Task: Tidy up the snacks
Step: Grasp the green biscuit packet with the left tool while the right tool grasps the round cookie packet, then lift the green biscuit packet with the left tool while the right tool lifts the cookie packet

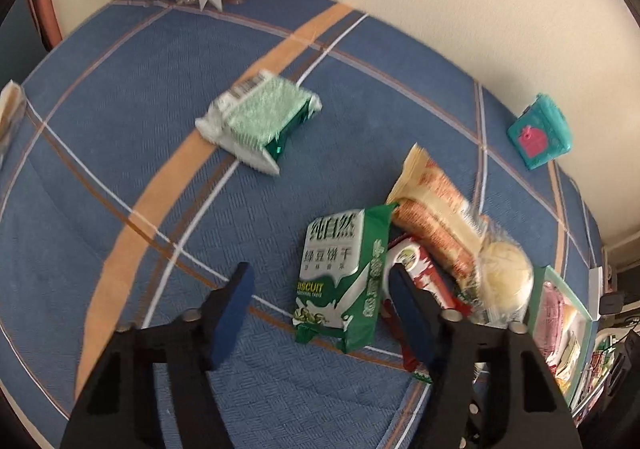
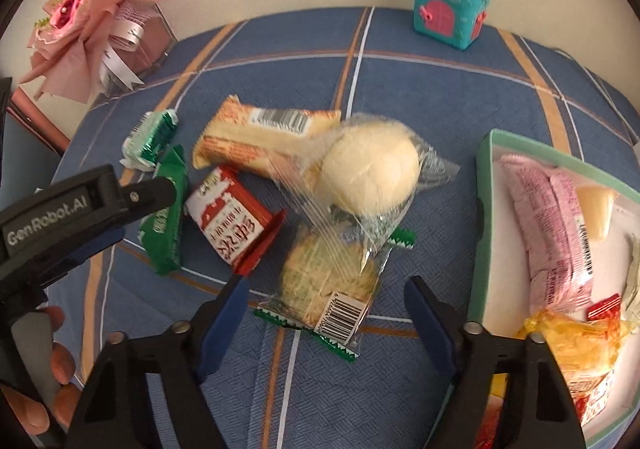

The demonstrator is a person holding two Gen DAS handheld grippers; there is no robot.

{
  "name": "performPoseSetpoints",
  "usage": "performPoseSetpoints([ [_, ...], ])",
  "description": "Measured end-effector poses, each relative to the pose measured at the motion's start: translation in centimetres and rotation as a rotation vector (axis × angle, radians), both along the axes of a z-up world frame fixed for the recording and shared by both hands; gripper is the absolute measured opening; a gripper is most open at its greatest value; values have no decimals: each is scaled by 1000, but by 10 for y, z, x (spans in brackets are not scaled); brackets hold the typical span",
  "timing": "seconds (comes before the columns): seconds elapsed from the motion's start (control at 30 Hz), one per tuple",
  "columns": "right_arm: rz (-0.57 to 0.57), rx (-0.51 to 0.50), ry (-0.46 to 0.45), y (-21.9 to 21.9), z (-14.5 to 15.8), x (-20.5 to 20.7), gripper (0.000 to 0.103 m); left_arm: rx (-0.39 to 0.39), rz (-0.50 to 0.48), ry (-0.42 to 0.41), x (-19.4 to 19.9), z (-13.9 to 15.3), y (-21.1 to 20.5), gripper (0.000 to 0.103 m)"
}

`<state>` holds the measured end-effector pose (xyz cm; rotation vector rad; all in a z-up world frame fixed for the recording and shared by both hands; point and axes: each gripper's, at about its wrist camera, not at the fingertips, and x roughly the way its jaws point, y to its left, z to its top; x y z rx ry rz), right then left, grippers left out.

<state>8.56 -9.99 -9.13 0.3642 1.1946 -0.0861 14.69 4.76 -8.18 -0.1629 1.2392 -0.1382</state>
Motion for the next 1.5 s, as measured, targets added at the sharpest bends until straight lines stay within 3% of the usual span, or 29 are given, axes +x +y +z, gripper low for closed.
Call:
performPoseSetpoints([
  [0.1,-1,-2,17,1,-7,0,67,-36,13,33,-1,-10,0,63],
  [0.23,-1,22,13,-1,-9,-1,64,-76,12,35,-2,-10,0,49],
  [0.7,5,48,5,-8,-3,-8,54,-51,31,28,-2,-4,2,45],
  [0.87,1,64,0,-10,2,-9,54,-42,42,6,-1,10,4,29],
  [1.27,11,68,-68,-10,40,-12,50,-51,42,-29,-7,21,6,27],
  [1.5,21,60,-127,-10,65,-13,45,-67,38,-102,-12,52,7,27],
])
